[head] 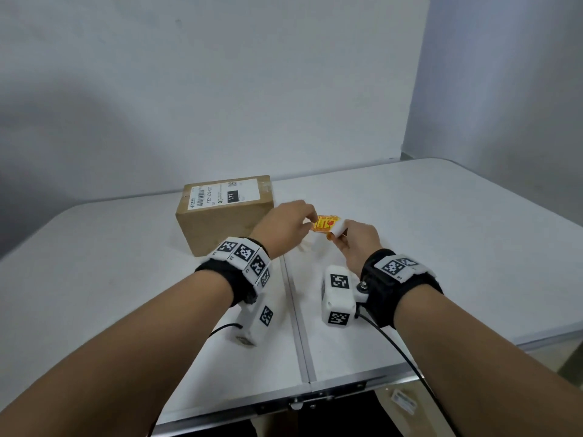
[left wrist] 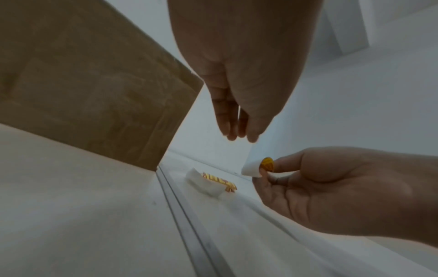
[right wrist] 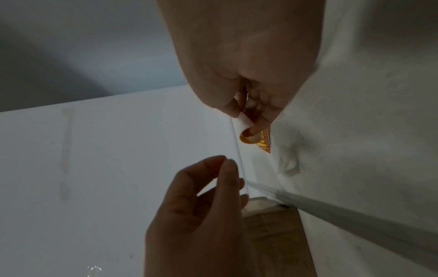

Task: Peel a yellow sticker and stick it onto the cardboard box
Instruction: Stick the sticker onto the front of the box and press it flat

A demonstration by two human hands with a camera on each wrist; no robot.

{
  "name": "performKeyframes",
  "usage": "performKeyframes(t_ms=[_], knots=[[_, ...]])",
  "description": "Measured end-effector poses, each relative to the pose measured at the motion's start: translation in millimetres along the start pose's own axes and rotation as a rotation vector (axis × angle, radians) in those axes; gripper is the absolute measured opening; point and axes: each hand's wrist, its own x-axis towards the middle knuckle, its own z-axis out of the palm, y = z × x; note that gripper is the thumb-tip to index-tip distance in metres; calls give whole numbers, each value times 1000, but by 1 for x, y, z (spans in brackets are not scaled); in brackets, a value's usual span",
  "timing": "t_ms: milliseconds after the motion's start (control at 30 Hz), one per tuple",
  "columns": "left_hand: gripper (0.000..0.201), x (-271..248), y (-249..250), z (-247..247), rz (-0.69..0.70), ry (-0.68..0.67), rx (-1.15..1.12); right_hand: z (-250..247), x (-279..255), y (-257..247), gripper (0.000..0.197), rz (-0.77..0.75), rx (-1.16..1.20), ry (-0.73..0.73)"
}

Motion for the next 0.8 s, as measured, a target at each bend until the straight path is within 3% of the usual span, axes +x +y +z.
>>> performKeyframes(t_ms=[67, 200, 333, 433, 700, 800], knots=[[13, -6, 2, -8, 60, 38, -14, 2, 2, 3, 32, 4, 41, -48], [22, -20, 3, -22, 123, 29, 50, 22, -8, 13, 31, -53, 13, -95], [18, -33, -3, -26, 217, 94, 218, 37, -16, 17, 35, -43, -7, -151], [16, -43, -13, -30, 182, 147, 254, 46, -21, 18, 24, -22, 27, -191], [14, -71, -30, -46, 157, 121, 242, 68, -39, 22, 15, -7, -2, -244], [15, -83, -35, -54, 61, 168, 178, 76, -45, 25, 12, 17, -48, -281]])
